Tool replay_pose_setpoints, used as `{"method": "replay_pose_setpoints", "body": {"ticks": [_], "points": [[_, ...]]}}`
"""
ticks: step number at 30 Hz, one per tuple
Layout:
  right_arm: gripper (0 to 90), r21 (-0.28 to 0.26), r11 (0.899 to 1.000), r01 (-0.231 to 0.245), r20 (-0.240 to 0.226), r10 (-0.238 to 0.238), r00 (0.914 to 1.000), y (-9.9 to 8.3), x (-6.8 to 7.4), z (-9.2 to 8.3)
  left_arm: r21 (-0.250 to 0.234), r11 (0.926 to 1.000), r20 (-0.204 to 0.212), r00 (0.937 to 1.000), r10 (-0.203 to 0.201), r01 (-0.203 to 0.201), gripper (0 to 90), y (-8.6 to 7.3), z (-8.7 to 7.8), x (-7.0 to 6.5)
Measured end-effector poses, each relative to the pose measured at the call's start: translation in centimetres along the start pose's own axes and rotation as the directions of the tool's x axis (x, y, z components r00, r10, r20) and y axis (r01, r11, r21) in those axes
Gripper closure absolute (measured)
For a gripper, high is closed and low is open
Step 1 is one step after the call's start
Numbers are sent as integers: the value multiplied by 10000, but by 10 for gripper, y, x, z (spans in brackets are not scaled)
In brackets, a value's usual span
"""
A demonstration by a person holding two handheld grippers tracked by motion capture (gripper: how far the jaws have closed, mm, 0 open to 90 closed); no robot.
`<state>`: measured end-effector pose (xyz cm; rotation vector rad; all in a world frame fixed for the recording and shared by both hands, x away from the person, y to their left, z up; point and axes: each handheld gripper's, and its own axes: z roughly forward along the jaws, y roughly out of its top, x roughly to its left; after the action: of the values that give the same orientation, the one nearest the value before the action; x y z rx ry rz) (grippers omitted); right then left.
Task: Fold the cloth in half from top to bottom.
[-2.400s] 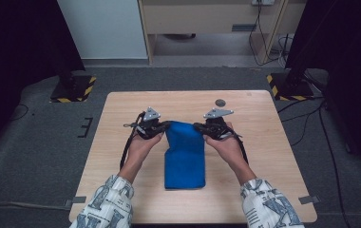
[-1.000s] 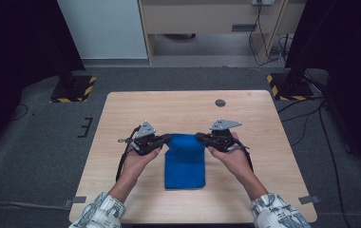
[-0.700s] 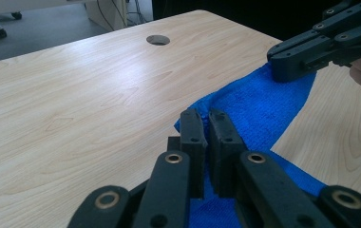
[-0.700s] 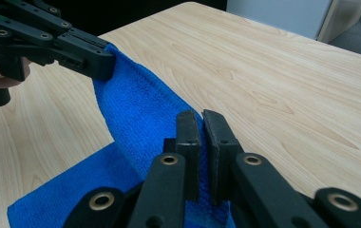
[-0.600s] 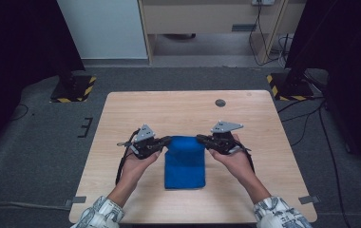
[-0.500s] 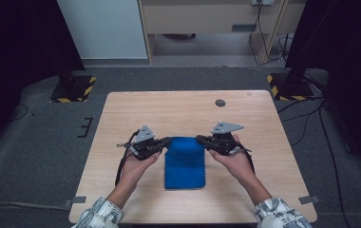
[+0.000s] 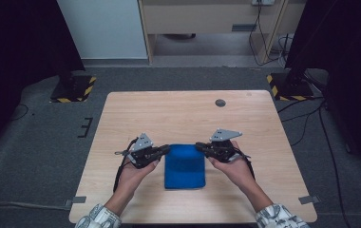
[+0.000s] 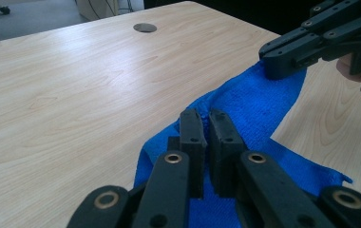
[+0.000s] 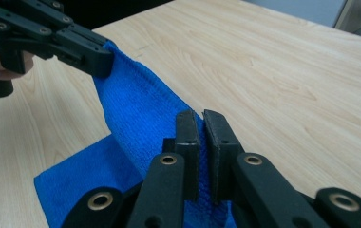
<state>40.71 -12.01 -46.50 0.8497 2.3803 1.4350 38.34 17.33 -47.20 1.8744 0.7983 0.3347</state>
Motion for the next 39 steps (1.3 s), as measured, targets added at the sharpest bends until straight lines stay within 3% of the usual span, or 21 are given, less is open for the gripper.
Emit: {"method": "replay_pose_setpoints", "body": {"ticks": [18, 26, 39], "points": [[847, 288, 9996, -38, -79, 40, 10000, -16, 14, -2, 148, 9999, 16, 10000, 12, -12, 850, -16, -4, -10], [842, 248, 9997, -3, -88, 5, 10000, -14, 19, -6, 66, 10000, 10, 10000, 73, -74, 845, -19, -11, -14], [839, 732, 9973, 67, -212, -52, 9998, -31, 22, 6, 945, 9951, -23, 9996, 293, -289, 833, -37, -5, -18]]}}
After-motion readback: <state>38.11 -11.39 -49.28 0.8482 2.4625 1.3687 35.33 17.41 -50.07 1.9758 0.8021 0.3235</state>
